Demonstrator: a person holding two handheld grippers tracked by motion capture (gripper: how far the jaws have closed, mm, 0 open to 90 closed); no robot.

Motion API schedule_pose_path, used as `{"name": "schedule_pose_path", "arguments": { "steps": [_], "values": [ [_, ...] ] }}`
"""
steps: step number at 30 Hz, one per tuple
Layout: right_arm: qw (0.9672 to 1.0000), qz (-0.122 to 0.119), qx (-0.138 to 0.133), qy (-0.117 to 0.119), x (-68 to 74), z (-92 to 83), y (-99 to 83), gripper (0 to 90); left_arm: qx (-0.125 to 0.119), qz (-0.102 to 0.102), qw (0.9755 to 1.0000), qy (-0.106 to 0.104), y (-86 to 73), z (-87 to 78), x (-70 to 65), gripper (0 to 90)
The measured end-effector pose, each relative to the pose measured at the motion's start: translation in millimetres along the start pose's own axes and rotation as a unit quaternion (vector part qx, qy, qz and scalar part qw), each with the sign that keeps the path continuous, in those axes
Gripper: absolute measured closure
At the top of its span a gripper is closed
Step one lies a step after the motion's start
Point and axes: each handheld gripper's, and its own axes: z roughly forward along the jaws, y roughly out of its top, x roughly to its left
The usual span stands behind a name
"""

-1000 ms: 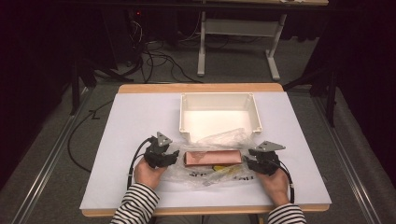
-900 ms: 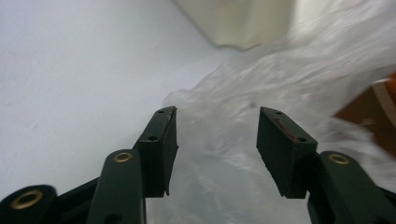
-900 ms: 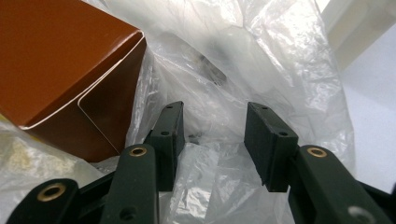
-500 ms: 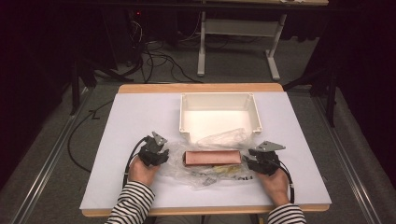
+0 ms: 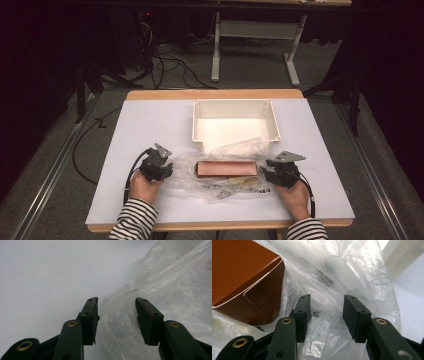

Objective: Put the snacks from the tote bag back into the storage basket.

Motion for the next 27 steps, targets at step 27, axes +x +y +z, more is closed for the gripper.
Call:
{"name": "schedule_pose_path", "arguments": {
  "steps": [27],
  "values": [
    [1.0000, -0.001, 0.000, -0.001, 0.3, 0.0, -0.1, 58.3, 0.030, 0.034, 0.9977, -0.050, 12.8, 21.1, -43.8, 47.3]
  ]
}}
